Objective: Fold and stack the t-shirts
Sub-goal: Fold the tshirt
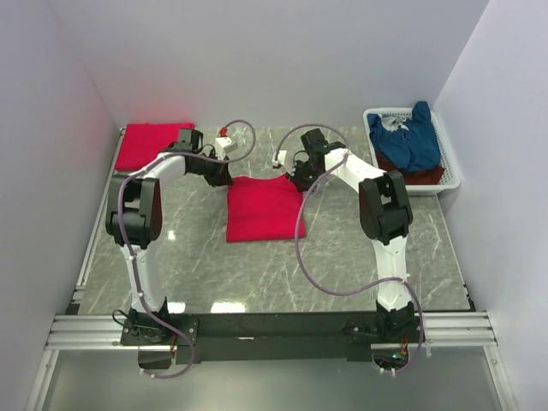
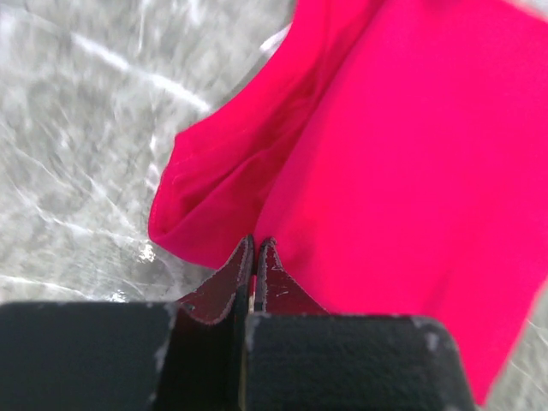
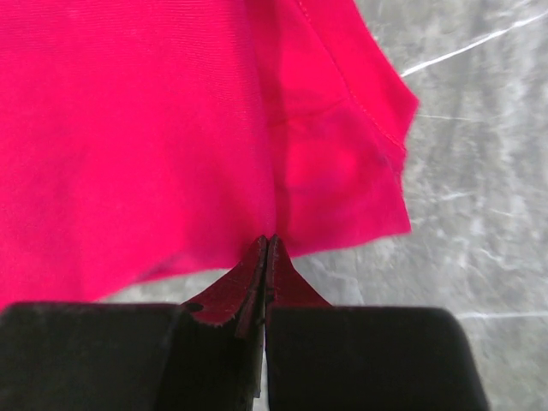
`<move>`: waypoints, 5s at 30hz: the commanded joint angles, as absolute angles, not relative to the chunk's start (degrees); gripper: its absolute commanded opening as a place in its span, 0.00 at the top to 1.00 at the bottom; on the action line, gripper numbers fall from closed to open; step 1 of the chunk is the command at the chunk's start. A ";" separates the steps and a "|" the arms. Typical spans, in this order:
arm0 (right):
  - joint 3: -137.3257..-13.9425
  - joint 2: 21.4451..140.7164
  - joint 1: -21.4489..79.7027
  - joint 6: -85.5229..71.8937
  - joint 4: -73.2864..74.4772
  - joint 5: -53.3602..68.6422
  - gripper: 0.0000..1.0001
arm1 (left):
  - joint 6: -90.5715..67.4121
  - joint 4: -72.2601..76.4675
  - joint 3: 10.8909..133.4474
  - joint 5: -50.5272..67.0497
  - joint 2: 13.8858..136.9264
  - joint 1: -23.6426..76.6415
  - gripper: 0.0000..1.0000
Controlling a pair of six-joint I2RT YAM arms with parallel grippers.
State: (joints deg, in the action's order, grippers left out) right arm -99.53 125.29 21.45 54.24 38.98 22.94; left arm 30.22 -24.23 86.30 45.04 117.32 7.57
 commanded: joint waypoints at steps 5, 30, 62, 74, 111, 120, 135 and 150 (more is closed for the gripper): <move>-97.85 123.41 23.90 51.94 38.85 17.93 1.00 | 25.23 -21.44 82.36 37.52 116.99 9.75 0.99; -87.01 109.59 16.79 19.63 50.66 60.11 0.43 | 33.71 -27.32 60.79 49.83 86.56 16.34 0.43; -83.76 123.14 18.54 -14.15 19.77 65.13 0.82 | 44.03 -28.13 70.93 36.47 106.96 34.72 0.53; -83.06 123.22 19.25 -12.83 20.65 65.48 0.83 | 42.80 -30.92 75.13 40.60 108.80 33.75 0.47; -81.65 126.82 23.20 -25.12 7.48 69.34 0.84 | 46.05 -31.83 68.65 40.79 98.80 35.15 0.99; -83.67 135.87 24.08 -28.12 6.07 71.10 0.85 | 46.67 -25.76 61.35 33.41 89.83 38.58 0.99; -82.71 138.25 24.35 -24.96 10.81 71.72 0.85 | 48.86 -18.81 62.22 27.16 87.54 38.58 0.99; -82.44 138.43 24.35 -23.38 12.13 72.07 0.85 | 50.45 -12.75 62.31 25.23 88.94 36.48 1.00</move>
